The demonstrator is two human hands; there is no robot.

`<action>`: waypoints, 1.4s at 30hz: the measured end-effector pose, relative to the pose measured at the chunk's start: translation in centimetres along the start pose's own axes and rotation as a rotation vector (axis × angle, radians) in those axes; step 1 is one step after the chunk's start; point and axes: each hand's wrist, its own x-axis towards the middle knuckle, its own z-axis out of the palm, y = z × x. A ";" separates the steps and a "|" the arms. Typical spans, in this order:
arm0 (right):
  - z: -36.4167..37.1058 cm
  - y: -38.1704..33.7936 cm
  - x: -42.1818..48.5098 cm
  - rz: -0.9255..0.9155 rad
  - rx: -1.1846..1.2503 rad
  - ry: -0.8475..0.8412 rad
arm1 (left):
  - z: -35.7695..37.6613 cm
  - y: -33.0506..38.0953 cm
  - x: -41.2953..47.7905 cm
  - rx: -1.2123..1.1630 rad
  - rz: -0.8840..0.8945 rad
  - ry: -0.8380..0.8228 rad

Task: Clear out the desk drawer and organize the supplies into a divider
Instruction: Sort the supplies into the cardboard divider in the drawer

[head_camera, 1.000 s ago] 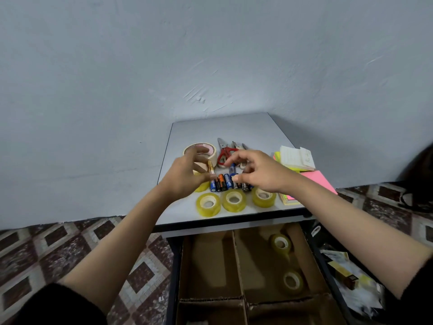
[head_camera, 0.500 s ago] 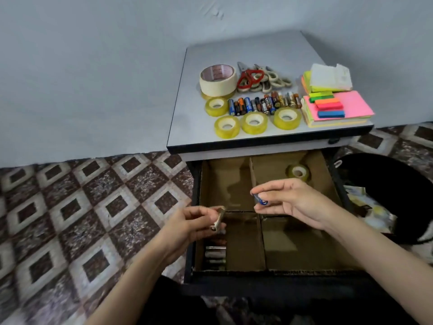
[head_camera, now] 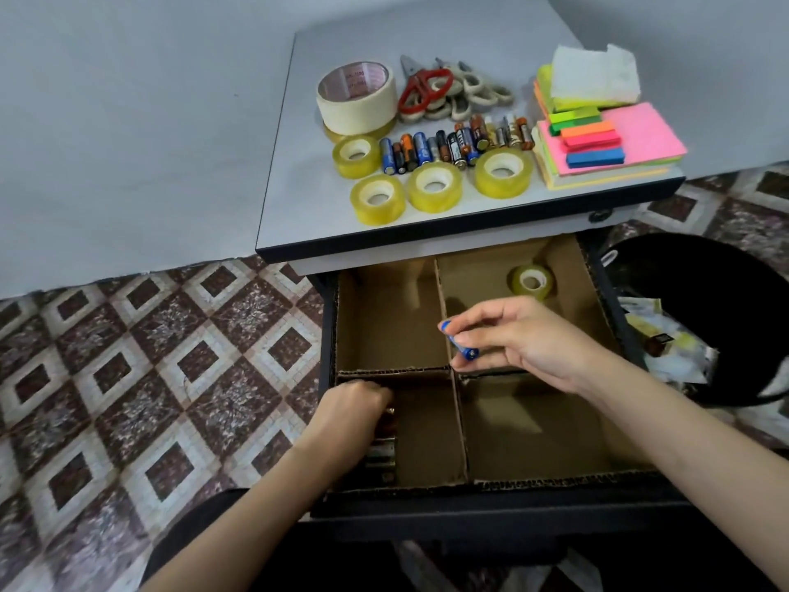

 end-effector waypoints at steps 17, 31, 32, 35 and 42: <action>0.0 0.6 0.3 0.000 -0.075 -0.025 | 1.3 1.6 1.2 0.327 -0.134 -0.111; 0.0 0.4 0.1 0.003 -0.088 -0.033 | 1.0 2.1 1.1 0.339 -0.146 -0.118; 0.0 0.3 0.1 0.005 -0.085 -0.030 | 0.9 2.0 1.0 0.321 -0.130 -0.126; -0.1 0.3 0.1 0.023 -0.065 -0.012 | -0.3 0.7 0.6 0.024 -0.045 -0.106; 0.1 0.5 -0.1 0.065 -0.137 -0.003 | -5.1 -3.3 -0.5 -1.255 -0.199 0.493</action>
